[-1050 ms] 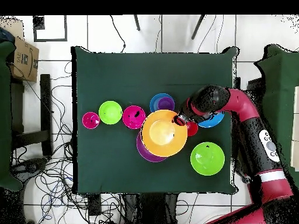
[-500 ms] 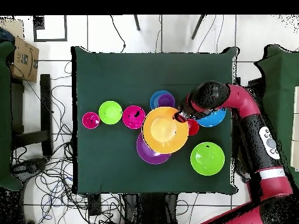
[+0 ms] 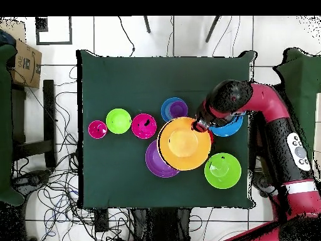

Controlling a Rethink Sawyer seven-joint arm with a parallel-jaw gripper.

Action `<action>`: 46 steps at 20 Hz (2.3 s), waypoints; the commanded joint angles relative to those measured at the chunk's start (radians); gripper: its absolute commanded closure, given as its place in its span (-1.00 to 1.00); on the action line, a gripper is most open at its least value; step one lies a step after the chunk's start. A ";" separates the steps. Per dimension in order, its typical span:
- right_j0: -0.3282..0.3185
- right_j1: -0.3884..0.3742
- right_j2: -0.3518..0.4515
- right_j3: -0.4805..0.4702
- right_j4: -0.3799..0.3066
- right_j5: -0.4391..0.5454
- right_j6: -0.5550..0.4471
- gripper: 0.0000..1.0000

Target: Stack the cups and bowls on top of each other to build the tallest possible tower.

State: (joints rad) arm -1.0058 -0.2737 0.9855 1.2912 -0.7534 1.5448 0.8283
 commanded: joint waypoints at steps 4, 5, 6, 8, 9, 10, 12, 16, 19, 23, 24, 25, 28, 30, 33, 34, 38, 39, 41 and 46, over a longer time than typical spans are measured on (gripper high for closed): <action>0.074 -0.084 -0.046 -0.087 0.037 0.214 -0.230 1.00; 0.076 -0.079 -0.044 -0.094 0.040 0.213 -0.229 1.00; 0.078 -0.073 -0.044 -0.101 0.044 0.214 -0.227 1.00; 0.089 -0.053 -0.042 -0.130 0.054 0.217 -0.227 1.00; 0.093 -0.038 -0.041 -0.146 0.055 0.208 -0.232 1.00; 0.094 -0.028 -0.043 -0.156 0.053 0.200 -0.240 1.00; 0.098 -0.003 -0.043 -0.180 0.042 0.168 -0.257 1.00; 0.126 0.039 -0.047 -0.231 0.025 0.130 -0.259 1.00; 0.140 0.064 -0.046 -0.256 0.019 0.106 -0.265 1.00; 0.149 0.103 -0.045 -0.286 0.007 0.071 -0.290 1.00; 0.149 0.108 -0.045 -0.288 0.007 0.067 -0.293 1.00; 0.147 0.114 -0.044 -0.290 0.010 0.064 -0.297 1.00; 0.143 0.125 -0.040 -0.295 0.016 0.061 -0.304 1.00; 0.144 0.129 -0.035 -0.302 0.021 0.064 -0.305 1.00; 0.155 0.128 -0.029 -0.329 0.021 0.090 -0.314 1.00; 0.160 0.130 -0.028 -0.342 0.018 0.100 -0.322 1.00; 0.174 0.135 -0.025 -0.381 0.006 0.122 -0.347 1.00; 0.176 0.138 -0.023 -0.388 0.007 0.126 -0.352 1.00; 0.183 0.140 -0.022 -0.403 0.007 0.136 -0.358 1.00; 0.208 0.126 -0.022 -0.441 0.005 0.184 -0.360 1.00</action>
State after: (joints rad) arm -0.8637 -0.1436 0.9870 0.9632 -0.7059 1.6870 0.8279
